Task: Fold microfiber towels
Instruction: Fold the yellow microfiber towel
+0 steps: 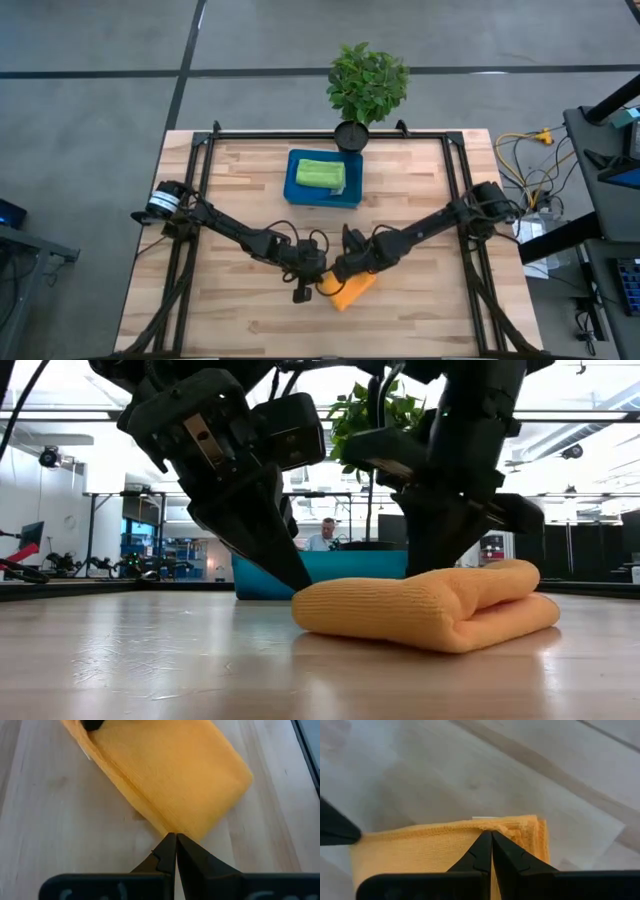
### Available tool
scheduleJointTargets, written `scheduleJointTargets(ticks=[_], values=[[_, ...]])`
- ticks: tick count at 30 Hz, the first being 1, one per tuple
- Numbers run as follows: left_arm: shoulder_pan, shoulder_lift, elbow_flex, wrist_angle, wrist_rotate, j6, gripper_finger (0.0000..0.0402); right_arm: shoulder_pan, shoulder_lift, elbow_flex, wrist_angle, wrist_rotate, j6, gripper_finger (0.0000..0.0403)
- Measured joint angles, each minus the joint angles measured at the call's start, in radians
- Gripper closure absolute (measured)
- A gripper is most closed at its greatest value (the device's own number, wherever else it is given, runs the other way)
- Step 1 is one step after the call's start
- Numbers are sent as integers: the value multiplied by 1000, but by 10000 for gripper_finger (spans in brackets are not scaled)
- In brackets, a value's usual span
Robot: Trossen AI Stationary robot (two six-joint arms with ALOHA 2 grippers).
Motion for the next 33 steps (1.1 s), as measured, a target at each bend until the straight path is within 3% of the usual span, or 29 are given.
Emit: scheduleJointTargets(ticks=[9, 15, 21, 25, 29, 33], values=[[0, 0, 0, 0, 0, -1, 402, 7, -69, 1, -37, 166, -14, 394], [0, 0, -2, -2, -12, 0, 401, 97, -94, -11, -41, 129, 44, 394], [0, -1, -2, -9, -112, 1, 402, 240, -94, -32, 18, 121, 210, 395], [1, 0, -2, -7, -164, 3, 401, 308, -93, -85, 35, 121, 427, 395], [4, 41, 4, 6, -136, 7, 402, 325, -88, -168, 39, 116, 552, 395], [-1, 99, 9, 74, -40, -6, 402, 275, -91, -247, 121, 109, 537, 395]])
